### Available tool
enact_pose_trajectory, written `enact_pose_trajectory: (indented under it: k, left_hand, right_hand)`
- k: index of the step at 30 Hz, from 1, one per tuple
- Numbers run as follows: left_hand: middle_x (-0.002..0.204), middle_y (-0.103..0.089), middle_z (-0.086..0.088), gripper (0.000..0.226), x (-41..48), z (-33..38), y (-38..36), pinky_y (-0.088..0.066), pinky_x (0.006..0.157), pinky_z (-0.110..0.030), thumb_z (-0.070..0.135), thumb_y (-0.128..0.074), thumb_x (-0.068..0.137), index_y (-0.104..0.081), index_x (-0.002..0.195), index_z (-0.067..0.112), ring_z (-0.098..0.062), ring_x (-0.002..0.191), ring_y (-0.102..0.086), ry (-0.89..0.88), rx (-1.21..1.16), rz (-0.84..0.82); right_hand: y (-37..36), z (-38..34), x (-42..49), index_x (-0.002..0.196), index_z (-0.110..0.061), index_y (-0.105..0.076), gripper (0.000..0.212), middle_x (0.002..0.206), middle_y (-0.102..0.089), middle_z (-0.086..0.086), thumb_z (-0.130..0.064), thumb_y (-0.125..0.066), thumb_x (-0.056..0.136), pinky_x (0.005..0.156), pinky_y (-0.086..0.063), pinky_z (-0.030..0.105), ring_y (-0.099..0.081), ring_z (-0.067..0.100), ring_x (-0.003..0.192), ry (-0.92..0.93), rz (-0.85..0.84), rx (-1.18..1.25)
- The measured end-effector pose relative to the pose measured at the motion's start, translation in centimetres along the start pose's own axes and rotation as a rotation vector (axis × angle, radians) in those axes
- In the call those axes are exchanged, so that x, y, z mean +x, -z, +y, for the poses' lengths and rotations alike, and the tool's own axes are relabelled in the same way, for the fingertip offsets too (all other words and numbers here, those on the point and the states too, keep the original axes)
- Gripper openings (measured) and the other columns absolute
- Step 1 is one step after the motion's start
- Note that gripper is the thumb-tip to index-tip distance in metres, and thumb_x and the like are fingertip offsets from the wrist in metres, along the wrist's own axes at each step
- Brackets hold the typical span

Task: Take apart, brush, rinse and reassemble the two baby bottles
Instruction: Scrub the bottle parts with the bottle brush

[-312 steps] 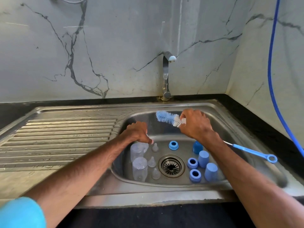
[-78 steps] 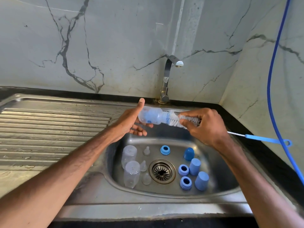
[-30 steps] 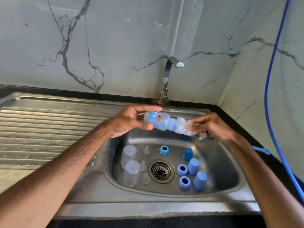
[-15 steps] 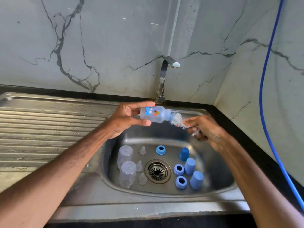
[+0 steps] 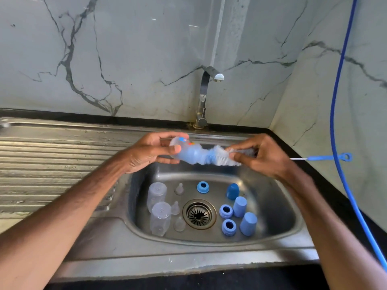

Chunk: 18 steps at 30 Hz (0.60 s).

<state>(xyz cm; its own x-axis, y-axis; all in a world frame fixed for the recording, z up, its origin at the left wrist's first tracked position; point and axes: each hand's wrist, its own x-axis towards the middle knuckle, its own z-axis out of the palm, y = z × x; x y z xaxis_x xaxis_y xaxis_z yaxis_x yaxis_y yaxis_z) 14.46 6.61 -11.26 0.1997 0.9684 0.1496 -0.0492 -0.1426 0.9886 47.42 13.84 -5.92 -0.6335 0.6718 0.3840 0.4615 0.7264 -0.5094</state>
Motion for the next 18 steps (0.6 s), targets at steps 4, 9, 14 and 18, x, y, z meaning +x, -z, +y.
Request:
enact_pose_trajectory:
  k: [4,9,14,18]
  left_hand:
    - [0.139,-0.064,-0.011,0.051,0.2,0.1,-0.3,-0.057,0.098,-0.047,0.009,-0.073,0.091,-0.061,0.140,0.016,-0.032,0.128,-0.062,-0.034,-0.010,0.022]
    - [0.136,-0.066,-0.011,0.055,0.2,0.3,-1.3,-0.057,0.098,-0.048,0.006,-0.072,0.087,-0.060,0.140,0.012,-0.031,0.126,-0.064,-0.023,-0.011,0.043]
    - [0.136,-0.066,-0.013,0.057,0.1,0.9,-1.3,-0.058,0.095,-0.049,0.002,-0.075,0.083,-0.062,0.138,0.011,-0.032,0.124,-0.065,-0.047,-0.041,0.074]
    - [0.134,-0.067,-0.013,0.061,0.4,0.5,-1.9,-0.059,0.094,-0.048,0.000,-0.078,0.078,-0.063,0.136,0.010,-0.032,0.123,-0.065,-0.039,-0.044,0.090]
  right_hand:
    - [0.1,0.5,0.0,0.107,-0.033,-0.078,0.024,0.089,-0.076,-0.028,-0.017,-0.081,0.089,0.067,-0.051,0.009,-0.070,-0.010,0.074,0.014,-0.016,0.092]
    - [-0.5,-0.1,0.1,0.108,-0.022,-0.081,0.020,0.098,-0.080,-0.011,-0.015,-0.081,0.089,0.069,-0.053,0.013,-0.070,-0.006,0.074,-0.013,-0.048,0.125]
    - [0.4,0.7,0.1,0.101,-0.035,-0.081,0.022,0.092,-0.080,-0.011,-0.016,-0.081,0.089,0.066,-0.050,0.018,-0.067,-0.003,0.072,-0.044,0.068,0.240]
    - [-0.7,0.8,0.6,0.101,-0.030,-0.082,0.018,0.085,-0.077,-0.022,-0.016,-0.079,0.091,0.065,-0.047,0.012,-0.065,-0.007,0.067,-0.099,0.089,0.185]
